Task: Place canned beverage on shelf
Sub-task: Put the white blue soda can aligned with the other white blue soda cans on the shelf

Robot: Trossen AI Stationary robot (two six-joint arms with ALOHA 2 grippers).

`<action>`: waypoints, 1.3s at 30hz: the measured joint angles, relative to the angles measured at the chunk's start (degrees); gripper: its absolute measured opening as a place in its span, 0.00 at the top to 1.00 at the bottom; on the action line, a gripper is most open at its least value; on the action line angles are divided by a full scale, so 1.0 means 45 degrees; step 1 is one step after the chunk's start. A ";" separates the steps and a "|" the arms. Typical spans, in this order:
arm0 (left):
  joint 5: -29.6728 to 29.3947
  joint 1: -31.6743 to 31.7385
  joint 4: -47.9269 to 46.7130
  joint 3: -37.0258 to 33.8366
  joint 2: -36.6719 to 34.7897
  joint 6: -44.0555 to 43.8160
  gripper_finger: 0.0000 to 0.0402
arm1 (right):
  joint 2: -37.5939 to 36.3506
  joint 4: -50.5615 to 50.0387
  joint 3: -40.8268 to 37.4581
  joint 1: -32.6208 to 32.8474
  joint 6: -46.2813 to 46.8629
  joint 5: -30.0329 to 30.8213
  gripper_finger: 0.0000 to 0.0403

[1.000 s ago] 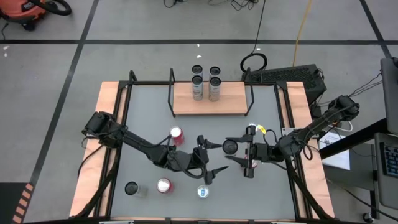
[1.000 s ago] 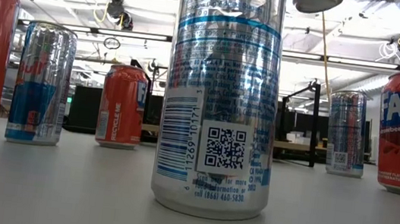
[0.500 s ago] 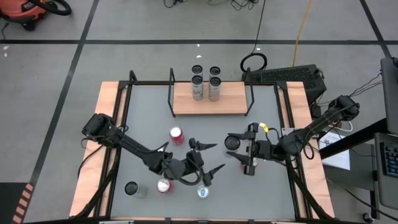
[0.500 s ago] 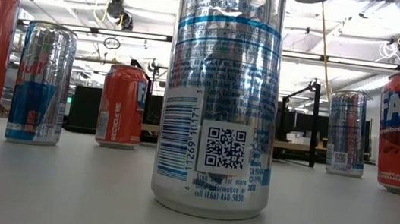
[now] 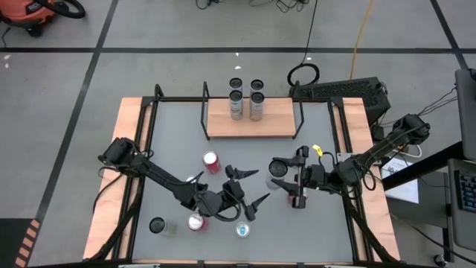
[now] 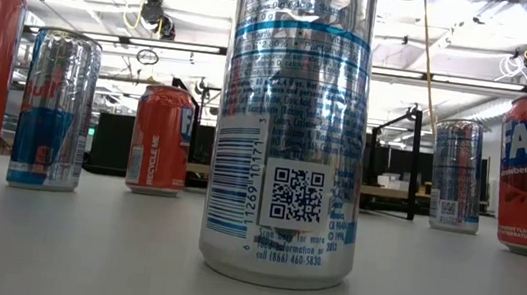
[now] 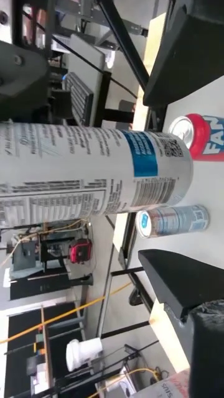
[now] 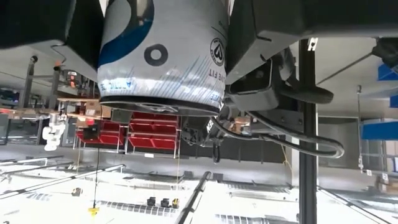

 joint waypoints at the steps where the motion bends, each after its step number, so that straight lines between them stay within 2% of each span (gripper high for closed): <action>1: 0.0002 0.0020 -0.0047 0.0000 0.0002 0.0007 0.03 | 0.0000 0.0019 0.0000 -0.0009 -0.0028 0.0000 0.46; 14: 0.0095 0.0566 -0.0057 0.0000 0.0002 0.0339 0.03 | 0.0034 0.0184 0.0000 -0.0564 -0.0437 0.0005 0.46; 22: 0.1037 0.1220 -0.0022 0.0007 0.0171 -0.0074 0.03 | 0.0078 0.0173 0.0004 -0.0863 -0.0256 -0.0029 0.46; 27: 0.2554 0.1630 0.0234 0.0015 0.0573 -0.0680 0.03 | 0.0078 0.0150 0.0005 -0.0864 -0.0261 -0.0232 0.46; 30: 0.2649 0.1726 0.0942 0.0015 0.0930 -0.0747 0.03 | 0.0078 0.0160 0.0005 -0.0860 -0.0107 -0.0458 0.46; 34: 0.2613 0.1746 0.1399 0.0015 0.1111 -0.0578 0.11 | 0.0078 0.0130 0.0005 -0.0864 -0.0087 -0.0384 0.46; 39: 0.2618 0.1725 0.1331 0.0015 0.1144 -0.0578 0.30 | 0.0078 0.0087 0.0005 -0.0864 0.0039 -0.0371 0.46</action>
